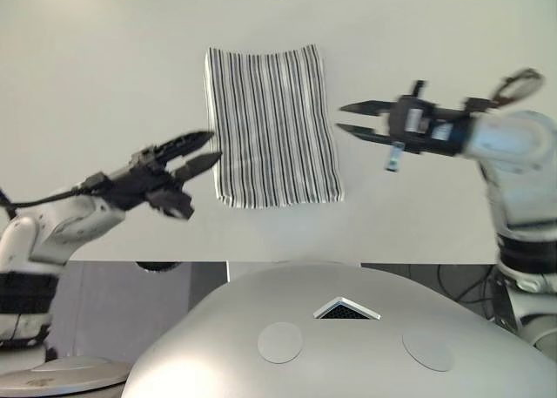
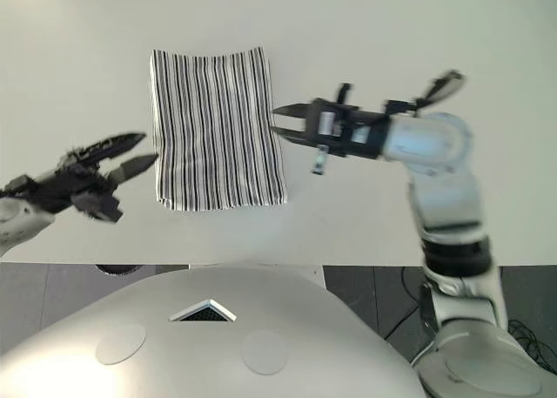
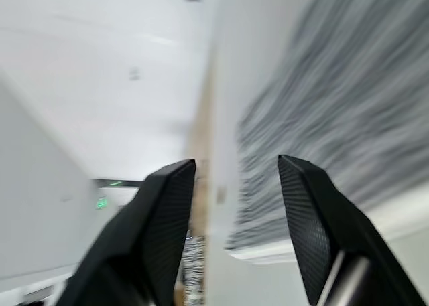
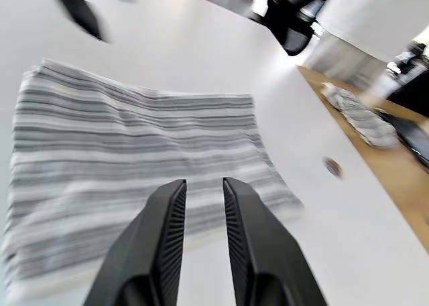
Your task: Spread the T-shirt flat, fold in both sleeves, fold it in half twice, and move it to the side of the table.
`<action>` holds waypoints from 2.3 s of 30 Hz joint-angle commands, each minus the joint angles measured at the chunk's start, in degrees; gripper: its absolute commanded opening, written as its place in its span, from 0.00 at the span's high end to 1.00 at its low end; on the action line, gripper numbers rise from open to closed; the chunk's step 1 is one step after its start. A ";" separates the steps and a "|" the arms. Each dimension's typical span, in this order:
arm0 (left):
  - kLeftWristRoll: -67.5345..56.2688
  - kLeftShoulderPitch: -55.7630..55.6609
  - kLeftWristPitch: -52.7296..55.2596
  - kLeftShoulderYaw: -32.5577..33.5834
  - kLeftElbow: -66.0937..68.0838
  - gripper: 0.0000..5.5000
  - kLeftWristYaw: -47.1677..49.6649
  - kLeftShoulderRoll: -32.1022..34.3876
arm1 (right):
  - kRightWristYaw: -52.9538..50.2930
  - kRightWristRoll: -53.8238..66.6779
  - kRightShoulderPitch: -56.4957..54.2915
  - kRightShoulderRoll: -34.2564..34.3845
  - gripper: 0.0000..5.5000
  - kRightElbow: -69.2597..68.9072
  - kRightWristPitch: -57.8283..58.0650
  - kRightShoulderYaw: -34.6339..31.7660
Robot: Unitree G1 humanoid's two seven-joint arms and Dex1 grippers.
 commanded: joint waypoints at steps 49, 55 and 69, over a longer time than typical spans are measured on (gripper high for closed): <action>25.35 -11.44 2.47 -17.97 8.33 0.96 2.59 -0.77 | -7.94 -32.93 0.69 -8.22 0.54 15.21 -29.18 26.70; 25.21 -12.53 2.55 -18.89 7.62 0.96 2.47 -1.09 | -9.08 -35.87 -3.98 -6.07 0.54 19.81 -30.79 30.75; 23.75 -13.92 3.11 -20.06 6.87 0.96 1.65 -0.47 | -7.36 -33.52 -4.08 -8.78 0.88 19.72 -30.20 33.90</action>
